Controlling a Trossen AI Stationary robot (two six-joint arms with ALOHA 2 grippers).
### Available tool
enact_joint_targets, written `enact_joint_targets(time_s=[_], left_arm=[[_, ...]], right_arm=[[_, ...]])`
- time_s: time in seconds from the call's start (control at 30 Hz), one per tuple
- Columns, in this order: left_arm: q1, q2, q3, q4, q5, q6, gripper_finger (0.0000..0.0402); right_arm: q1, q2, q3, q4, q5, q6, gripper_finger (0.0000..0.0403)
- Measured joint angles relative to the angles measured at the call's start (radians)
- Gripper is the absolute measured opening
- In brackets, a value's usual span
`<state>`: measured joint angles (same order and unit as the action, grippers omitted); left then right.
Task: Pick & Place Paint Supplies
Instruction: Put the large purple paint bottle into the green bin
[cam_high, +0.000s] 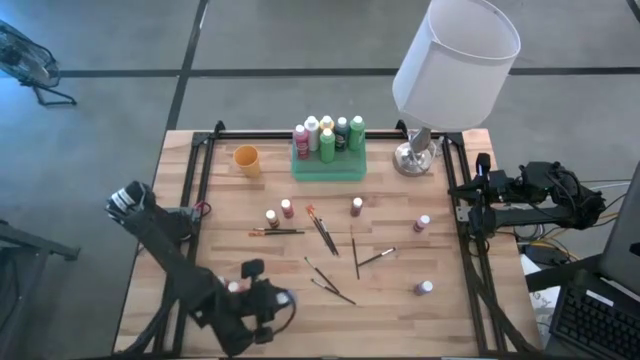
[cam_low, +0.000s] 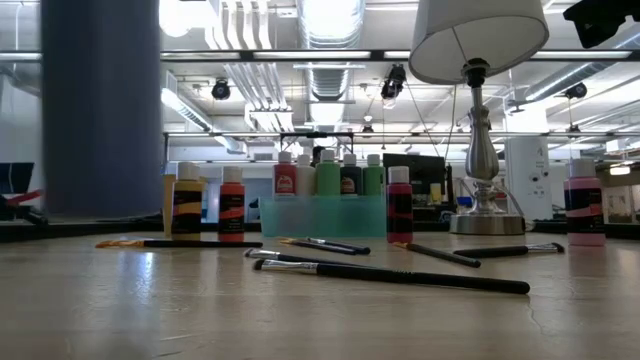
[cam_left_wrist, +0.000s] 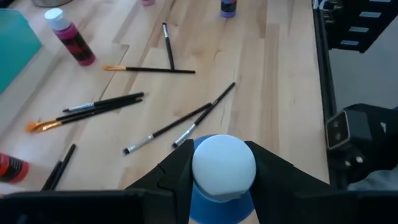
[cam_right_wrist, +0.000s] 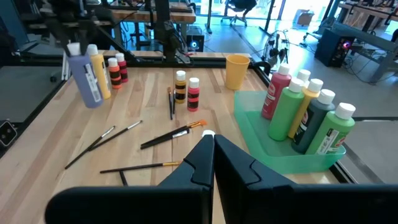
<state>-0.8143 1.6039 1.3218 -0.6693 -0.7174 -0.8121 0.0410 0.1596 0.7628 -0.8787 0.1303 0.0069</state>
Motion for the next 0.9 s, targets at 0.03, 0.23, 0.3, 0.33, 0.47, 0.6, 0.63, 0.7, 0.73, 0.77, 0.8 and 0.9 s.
enact_joint_targets(time_s=[0.03, 0.23, 0.3, 0.33, 0.47, 0.6, 0.63, 0.7, 0.73, 0.77, 0.8, 0.9], left_arm=[[0.017, 0.000, 0.002, 0.006, 0.014, 0.013, 0.0127], [0.093, 0.000, 0.028, 0.001, 0.029, 0.089, 0.0127], [0.111, 0.000, 0.046, 0.001, 0.028, 0.118, 0.0127], [0.119, 0.000, 0.054, 0.000, 0.029, 0.130, 0.0127], [0.148, 0.000, 0.091, 0.000, 0.028, 0.193, 0.0127], [0.181, 0.000, 0.126, 0.001, 0.027, 0.252, 0.0127], [0.191, 0.000, 0.136, 0.000, 0.027, 0.266, 0.0127], [0.210, 0.000, 0.154, 0.000, 0.026, 0.292, 0.0127], [0.222, -0.001, 0.161, 0.001, 0.023, 0.304, 0.0127], [0.234, -0.001, 0.168, 0.000, 0.021, 0.319, 0.0128], [0.246, -0.002, 0.174, 0.000, 0.019, 0.331, 0.0128], [0.285, -0.002, 0.191, -0.001, 0.019, 0.365, 0.0128]], right_arm=[[0.000, 0.000, 0.000, 0.000, 0.000, 0.000, 0.0008], [0.000, 0.000, 0.000, 0.000, 0.000, 0.000, 0.0008], [0.000, 0.000, 0.000, 0.000, 0.000, 0.000, 0.0008], [0.000, 0.000, 0.000, 0.000, 0.000, 0.000, 0.0008], [0.000, 0.000, 0.000, 0.000, 0.000, 0.000, 0.0008], [0.000, 0.000, 0.000, 0.000, 0.000, 0.000, 0.0008], [0.000, 0.000, 0.000, 0.000, 0.000, 0.000, 0.0008], [0.000, 0.000, 0.000, 0.000, 0.000, 0.000, 0.0008], [0.000, 0.000, 0.000, 0.000, 0.000, 0.000, 0.0008], [0.000, 0.000, 0.000, 0.000, 0.000, 0.000, 0.0008], [0.000, 0.000, 0.000, 0.000, 0.000, 0.000, 0.0008], [0.000, 0.000, 0.000, 0.000, 0.000, 0.000, 0.0008]])
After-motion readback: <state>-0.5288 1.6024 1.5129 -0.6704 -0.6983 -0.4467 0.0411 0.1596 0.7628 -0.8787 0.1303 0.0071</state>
